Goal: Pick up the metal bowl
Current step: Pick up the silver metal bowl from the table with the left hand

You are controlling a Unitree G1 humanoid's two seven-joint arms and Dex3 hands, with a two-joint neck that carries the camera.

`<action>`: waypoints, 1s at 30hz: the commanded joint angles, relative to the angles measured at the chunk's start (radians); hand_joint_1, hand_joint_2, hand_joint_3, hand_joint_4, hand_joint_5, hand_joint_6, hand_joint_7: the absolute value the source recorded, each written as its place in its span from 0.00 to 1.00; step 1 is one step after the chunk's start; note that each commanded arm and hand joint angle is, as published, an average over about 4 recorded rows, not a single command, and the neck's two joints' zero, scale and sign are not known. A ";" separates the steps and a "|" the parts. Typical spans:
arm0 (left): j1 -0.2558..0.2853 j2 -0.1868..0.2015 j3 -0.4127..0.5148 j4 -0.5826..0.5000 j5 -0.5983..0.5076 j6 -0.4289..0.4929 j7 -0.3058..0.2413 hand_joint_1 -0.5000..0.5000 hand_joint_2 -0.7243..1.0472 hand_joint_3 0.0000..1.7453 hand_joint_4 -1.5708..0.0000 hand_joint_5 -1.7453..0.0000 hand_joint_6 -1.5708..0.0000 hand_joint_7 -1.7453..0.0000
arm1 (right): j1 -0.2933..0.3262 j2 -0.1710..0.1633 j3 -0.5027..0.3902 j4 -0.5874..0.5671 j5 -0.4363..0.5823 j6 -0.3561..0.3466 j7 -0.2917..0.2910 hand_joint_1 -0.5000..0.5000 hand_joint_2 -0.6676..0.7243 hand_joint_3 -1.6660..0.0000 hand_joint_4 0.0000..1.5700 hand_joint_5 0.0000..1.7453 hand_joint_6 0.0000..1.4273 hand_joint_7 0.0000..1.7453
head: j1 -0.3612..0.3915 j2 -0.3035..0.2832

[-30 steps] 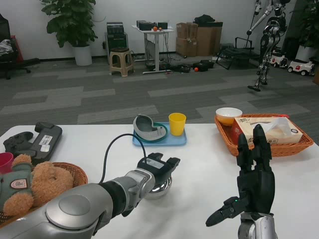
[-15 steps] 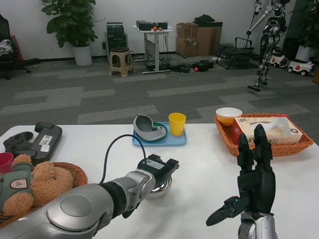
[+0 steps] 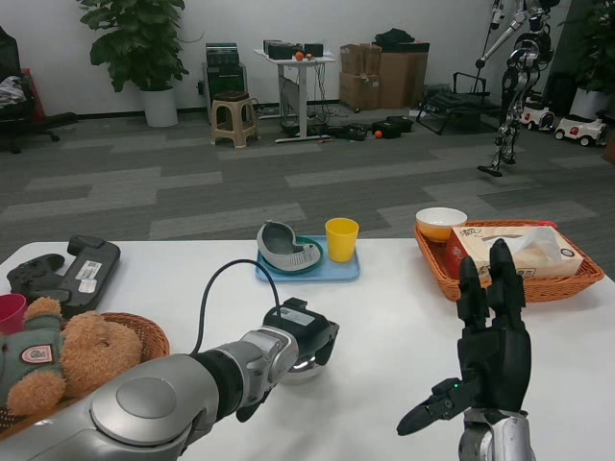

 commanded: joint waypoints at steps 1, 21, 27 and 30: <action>0.007 0.003 -0.005 0.009 -0.006 0.007 -0.011 0.00 0.10 0.00 0.39 0.00 0.45 0.04 | 0.007 -0.005 -0.005 -0.012 0.006 -0.010 -0.005 0.46 1.00 1.00 0.00 0.00 0.00 0.04 | 0.000 -0.001; 0.116 0.033 0.238 0.012 0.039 -0.026 -0.047 0.00 0.20 0.00 1.00 0.07 1.00 0.20 | 0.037 -0.008 -0.026 -0.040 0.010 -0.010 -0.005 0.49 1.00 1.00 0.00 0.00 0.00 0.04 | -0.016 -0.016; 0.144 0.046 0.311 0.014 0.069 -0.032 -0.067 0.00 0.20 0.00 1.00 0.24 1.00 0.22 | 0.037 -0.008 -0.026 -0.040 0.011 -0.010 -0.005 0.48 1.00 1.00 0.00 0.00 0.00 0.06 | -0.016 -0.020; 0.152 0.048 0.312 0.014 0.068 -0.031 -0.074 0.00 0.20 0.00 1.00 0.24 1.00 0.23 | 0.037 -0.007 -0.026 -0.039 0.011 -0.010 -0.005 0.50 1.00 1.00 0.00 0.00 0.00 0.04 | -0.015 -0.025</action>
